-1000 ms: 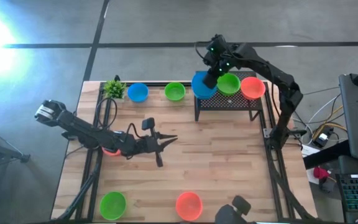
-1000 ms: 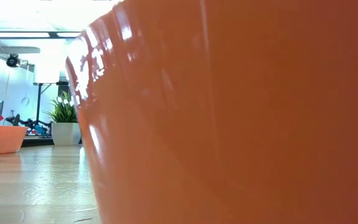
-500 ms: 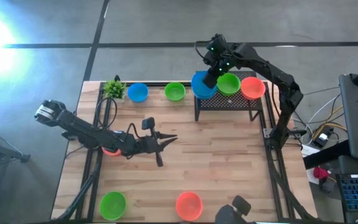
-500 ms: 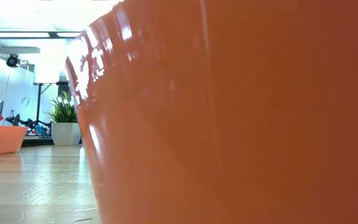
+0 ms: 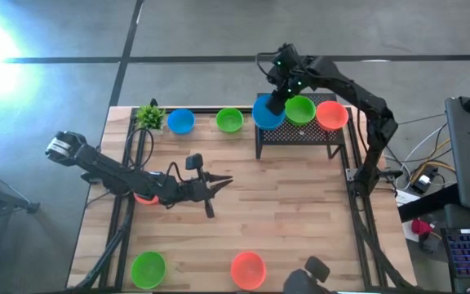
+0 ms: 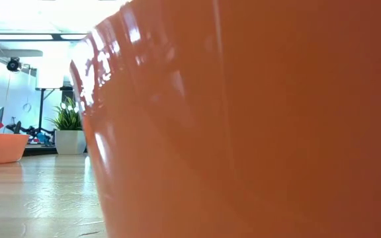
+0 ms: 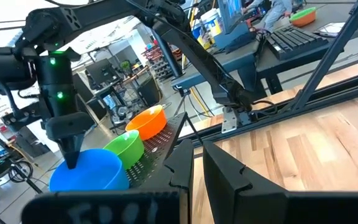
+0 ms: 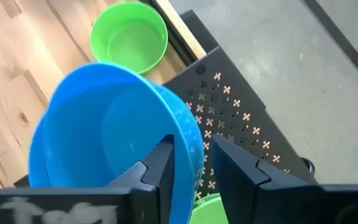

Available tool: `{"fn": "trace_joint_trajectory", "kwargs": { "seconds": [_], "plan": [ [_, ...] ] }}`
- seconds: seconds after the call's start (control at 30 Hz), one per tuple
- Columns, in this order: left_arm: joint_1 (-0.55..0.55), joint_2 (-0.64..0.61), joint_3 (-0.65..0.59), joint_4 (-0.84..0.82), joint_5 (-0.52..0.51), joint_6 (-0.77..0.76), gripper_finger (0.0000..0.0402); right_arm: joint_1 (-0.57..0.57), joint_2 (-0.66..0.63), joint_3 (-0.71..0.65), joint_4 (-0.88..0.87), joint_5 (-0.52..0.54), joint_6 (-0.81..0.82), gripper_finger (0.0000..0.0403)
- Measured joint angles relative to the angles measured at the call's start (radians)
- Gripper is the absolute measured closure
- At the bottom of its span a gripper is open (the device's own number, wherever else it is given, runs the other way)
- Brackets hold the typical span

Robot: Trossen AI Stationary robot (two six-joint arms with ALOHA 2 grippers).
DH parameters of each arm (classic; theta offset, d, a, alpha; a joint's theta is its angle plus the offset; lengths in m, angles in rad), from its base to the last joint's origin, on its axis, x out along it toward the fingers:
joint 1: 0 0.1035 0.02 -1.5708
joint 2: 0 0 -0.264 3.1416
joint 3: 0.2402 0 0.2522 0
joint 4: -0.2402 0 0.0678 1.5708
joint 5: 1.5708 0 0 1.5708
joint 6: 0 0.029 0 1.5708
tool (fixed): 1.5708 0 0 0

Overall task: Pick & Place Mini bowls
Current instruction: Stack the bottom blue bowl on the blue bowl on the shelf

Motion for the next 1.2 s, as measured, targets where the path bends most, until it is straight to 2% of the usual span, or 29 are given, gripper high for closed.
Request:
{"fn": "trace_joint_trajectory", "kwargs": {
  "seconds": [0.4,0.7,1.2],
  "plan": [
    [0.003,0.0,0.0,0.0,-0.024,0.0,0.0369,0.0,-0.001,0.138,-0.009,-0.001,-0.021,0.032],
    [0.005,0.0,0.0,0.0,-0.144,0.022,0.0369,0.03,-0.001,0.142,-0.027,-0.001,-0.092,0.0389],
    [0.027,0.0,0.0,0.0,-0.182,0.023,0.0369,0.049,-0.001,0.109,-0.021,-0.001,-0.147,0.0394]
  ]
}}
